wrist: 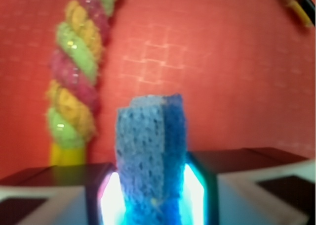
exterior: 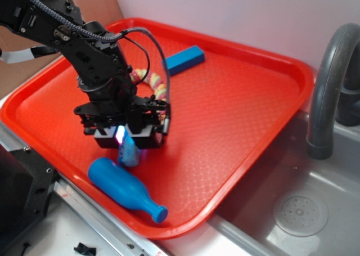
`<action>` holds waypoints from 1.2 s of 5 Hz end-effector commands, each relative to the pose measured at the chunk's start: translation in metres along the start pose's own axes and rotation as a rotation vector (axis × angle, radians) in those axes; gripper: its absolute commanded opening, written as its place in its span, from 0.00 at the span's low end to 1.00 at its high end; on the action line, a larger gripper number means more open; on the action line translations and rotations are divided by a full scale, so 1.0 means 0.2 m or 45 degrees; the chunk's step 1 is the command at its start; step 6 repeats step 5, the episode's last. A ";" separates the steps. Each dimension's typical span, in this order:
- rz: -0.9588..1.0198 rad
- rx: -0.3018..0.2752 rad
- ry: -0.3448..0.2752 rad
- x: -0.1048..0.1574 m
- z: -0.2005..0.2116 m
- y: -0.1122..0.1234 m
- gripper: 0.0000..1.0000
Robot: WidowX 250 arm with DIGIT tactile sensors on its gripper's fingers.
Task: Grab the blue sponge.
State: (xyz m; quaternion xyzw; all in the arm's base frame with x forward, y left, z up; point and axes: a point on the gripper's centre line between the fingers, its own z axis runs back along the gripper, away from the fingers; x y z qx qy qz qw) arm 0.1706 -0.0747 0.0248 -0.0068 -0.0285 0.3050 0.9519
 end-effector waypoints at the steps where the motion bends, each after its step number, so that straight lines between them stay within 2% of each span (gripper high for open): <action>1: -0.321 -0.033 -0.039 0.14 0.45 -0.06 0.00; 2: -0.477 -0.064 -0.068 0.16 0.70 -0.06 0.00; 3: -0.551 -0.155 -0.129 0.16 0.93 -0.02 0.00; 4: -0.566 -0.183 -0.168 0.15 0.98 0.02 0.00; 5: -0.499 -0.145 -0.114 0.17 0.93 0.03 0.00; 6: -0.499 -0.145 -0.114 0.17 0.93 0.03 0.00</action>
